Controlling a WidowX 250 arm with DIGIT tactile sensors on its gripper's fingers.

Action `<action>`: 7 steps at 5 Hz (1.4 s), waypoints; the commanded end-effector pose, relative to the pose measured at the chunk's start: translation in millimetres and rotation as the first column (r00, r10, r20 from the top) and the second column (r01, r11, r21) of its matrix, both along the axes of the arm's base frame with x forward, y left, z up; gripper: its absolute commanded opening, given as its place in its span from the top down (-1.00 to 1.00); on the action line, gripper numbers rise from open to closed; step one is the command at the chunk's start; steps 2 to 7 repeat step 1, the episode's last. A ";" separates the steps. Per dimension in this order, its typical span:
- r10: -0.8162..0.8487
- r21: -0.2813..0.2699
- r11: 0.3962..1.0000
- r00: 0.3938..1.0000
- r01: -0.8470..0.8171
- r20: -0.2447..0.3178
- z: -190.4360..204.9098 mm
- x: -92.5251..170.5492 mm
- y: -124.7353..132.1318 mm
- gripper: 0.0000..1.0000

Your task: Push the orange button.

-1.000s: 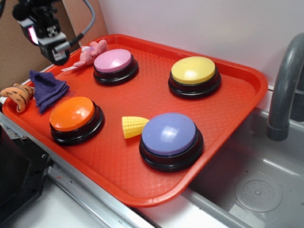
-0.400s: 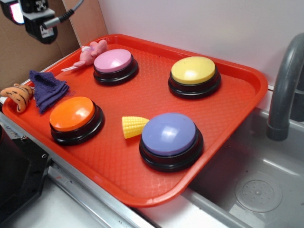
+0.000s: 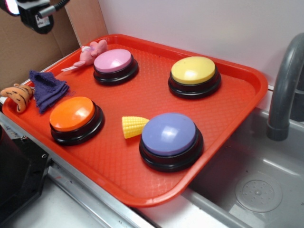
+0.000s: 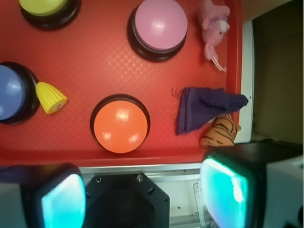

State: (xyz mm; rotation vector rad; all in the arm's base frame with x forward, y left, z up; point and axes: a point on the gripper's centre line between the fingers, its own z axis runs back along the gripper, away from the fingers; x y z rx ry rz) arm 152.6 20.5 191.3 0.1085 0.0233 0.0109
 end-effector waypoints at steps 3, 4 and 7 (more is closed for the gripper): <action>-0.005 -0.017 1.000 0.995 0.007 0.103 13.8 1.1 3.2 -1.00; -0.005 -0.017 1.000 0.995 0.007 0.103 13.8 1.1 3.2 -1.00; -0.005 -0.017 1.000 0.995 0.007 0.103 13.8 1.1 3.2 -1.00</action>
